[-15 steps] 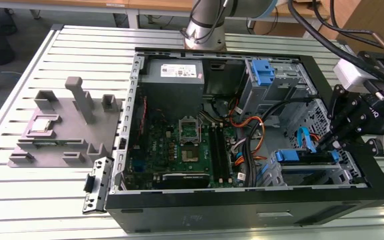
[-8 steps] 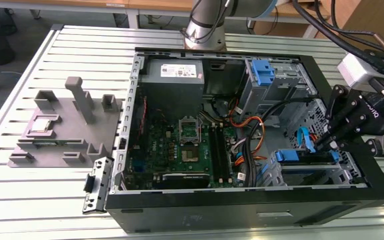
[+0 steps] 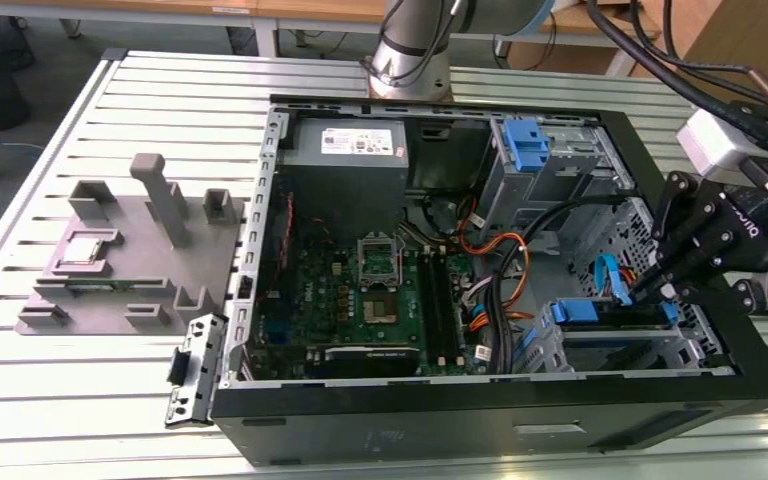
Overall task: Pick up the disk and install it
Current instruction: 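Insert the second disk wire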
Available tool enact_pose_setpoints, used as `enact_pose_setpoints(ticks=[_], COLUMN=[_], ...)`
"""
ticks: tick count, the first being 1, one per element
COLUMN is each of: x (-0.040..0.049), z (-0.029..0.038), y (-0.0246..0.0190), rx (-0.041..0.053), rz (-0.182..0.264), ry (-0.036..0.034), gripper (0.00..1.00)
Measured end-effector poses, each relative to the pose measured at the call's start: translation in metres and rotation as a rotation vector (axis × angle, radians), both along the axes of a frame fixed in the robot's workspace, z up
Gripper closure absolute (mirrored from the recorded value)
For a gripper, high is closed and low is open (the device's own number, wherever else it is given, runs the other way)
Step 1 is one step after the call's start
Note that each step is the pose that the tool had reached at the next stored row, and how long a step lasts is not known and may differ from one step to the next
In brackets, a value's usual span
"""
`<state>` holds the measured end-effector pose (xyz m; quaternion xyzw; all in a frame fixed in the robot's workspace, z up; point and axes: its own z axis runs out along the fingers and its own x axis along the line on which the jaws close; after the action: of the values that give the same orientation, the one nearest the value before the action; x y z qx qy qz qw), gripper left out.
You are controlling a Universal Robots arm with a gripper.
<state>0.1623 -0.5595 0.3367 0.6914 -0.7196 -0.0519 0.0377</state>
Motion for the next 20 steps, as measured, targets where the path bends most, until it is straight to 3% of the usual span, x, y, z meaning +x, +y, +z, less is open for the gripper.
enact_pose_setpoints(ticks=[20], x=[0.0015], z=[-0.0033], y=[0.0000], rx=[-0.0139], rz=[0.000], ry=[0.0080], gripper=[0.84])
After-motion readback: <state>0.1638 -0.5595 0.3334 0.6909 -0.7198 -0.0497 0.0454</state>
